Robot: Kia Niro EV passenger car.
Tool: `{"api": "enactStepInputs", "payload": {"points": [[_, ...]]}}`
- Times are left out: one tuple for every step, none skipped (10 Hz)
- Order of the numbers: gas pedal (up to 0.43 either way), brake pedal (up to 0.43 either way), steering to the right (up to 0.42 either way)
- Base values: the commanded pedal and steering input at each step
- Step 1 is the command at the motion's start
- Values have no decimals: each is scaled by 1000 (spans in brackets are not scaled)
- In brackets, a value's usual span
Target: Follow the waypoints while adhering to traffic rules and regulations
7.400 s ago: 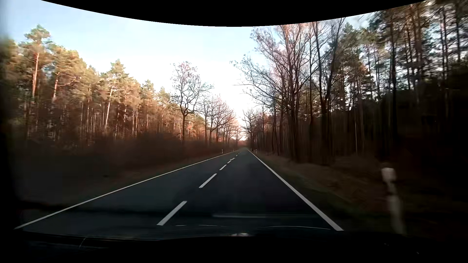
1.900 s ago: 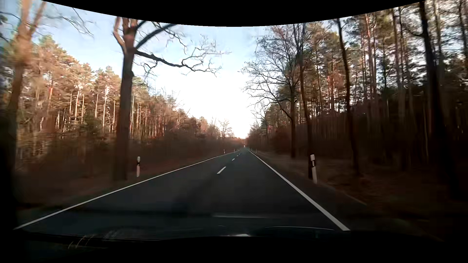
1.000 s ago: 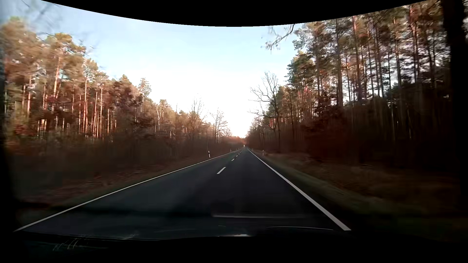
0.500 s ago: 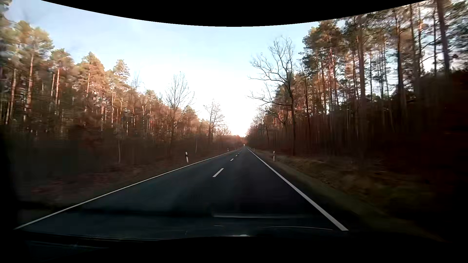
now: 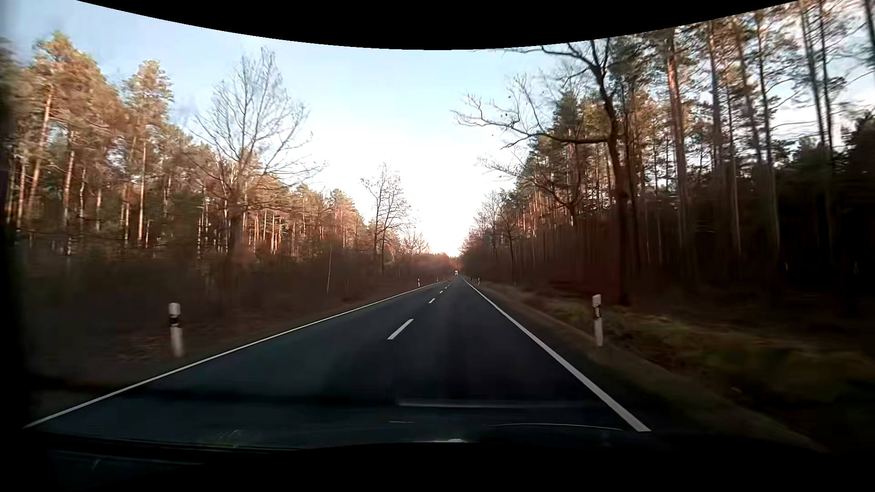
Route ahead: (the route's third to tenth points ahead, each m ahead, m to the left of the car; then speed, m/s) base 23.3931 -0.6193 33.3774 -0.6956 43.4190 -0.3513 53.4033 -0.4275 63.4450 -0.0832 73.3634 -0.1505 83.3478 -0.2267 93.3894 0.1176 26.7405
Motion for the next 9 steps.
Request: {"api": "enactStepInputs", "payload": {"points": [[189,0,-3],[189,0,-2],[189,0,-2],[189,0,-1],[189,0,-1],[189,0,-1],[189,0,-1],[189,0,-1],[189,0,-1]]}}
